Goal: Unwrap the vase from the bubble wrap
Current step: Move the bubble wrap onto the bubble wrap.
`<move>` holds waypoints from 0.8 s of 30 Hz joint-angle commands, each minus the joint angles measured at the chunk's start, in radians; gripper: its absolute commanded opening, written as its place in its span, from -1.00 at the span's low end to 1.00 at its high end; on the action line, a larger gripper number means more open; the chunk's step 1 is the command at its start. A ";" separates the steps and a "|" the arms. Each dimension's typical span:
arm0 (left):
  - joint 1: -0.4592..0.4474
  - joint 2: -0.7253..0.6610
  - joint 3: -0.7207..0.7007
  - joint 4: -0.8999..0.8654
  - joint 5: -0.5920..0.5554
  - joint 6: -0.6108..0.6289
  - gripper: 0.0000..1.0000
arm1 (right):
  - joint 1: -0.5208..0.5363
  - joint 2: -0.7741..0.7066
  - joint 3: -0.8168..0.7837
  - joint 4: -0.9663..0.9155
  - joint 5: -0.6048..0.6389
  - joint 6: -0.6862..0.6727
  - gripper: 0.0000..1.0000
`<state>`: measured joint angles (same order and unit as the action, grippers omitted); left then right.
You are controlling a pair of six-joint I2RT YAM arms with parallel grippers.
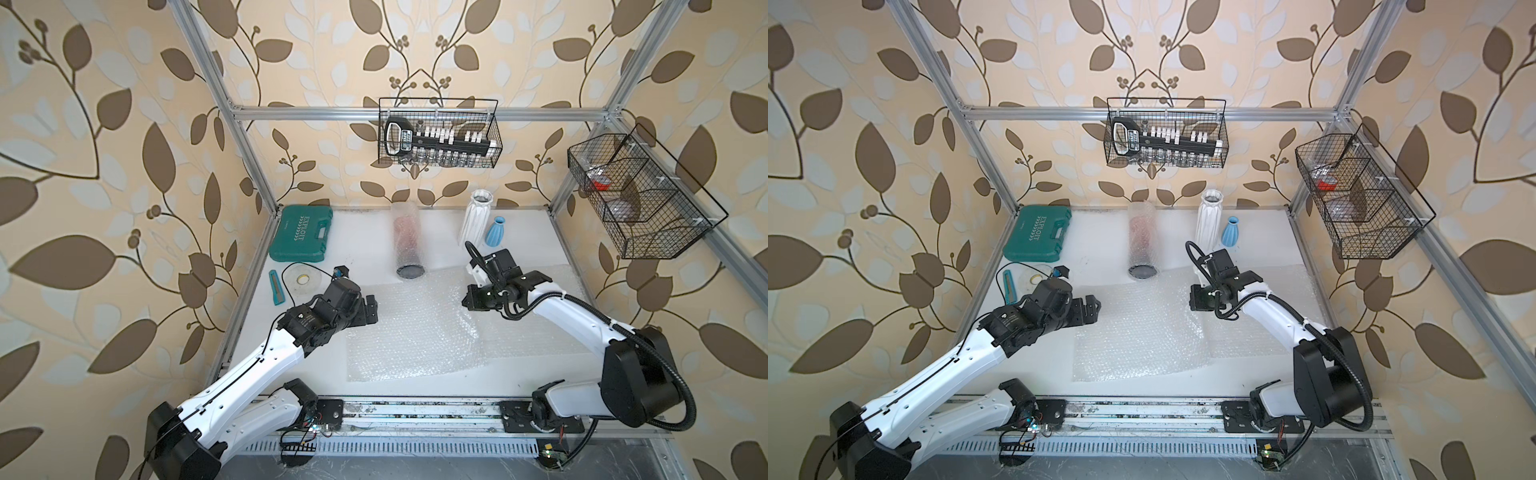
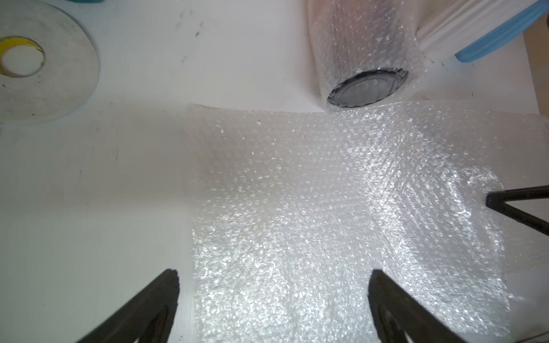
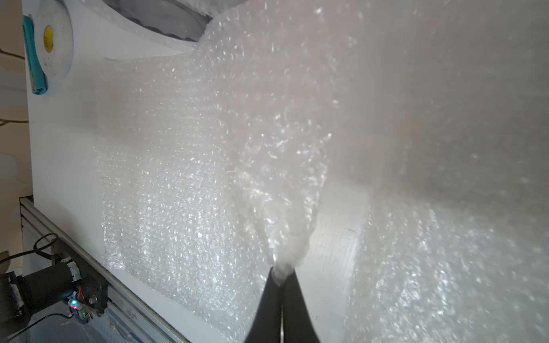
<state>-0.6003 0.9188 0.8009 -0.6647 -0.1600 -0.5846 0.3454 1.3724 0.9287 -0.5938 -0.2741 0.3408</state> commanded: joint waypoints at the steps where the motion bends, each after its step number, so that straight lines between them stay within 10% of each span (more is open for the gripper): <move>1: 0.017 -0.023 0.085 -0.146 -0.080 0.103 0.98 | -0.017 -0.061 0.060 -0.140 0.082 -0.033 -1.00; 10: 0.032 -0.042 0.136 -0.184 -0.133 0.334 0.98 | -0.183 -0.202 0.177 -0.298 0.131 -0.089 -1.00; 24: 0.032 -0.064 0.101 -0.150 -0.110 0.336 0.98 | -0.505 -0.262 0.258 -0.274 0.250 -0.098 -1.00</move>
<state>-0.5808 0.8558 0.9043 -0.8192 -0.2630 -0.2661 -0.1387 1.1175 1.1728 -0.8871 -0.0822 0.2348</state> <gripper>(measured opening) 0.989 0.047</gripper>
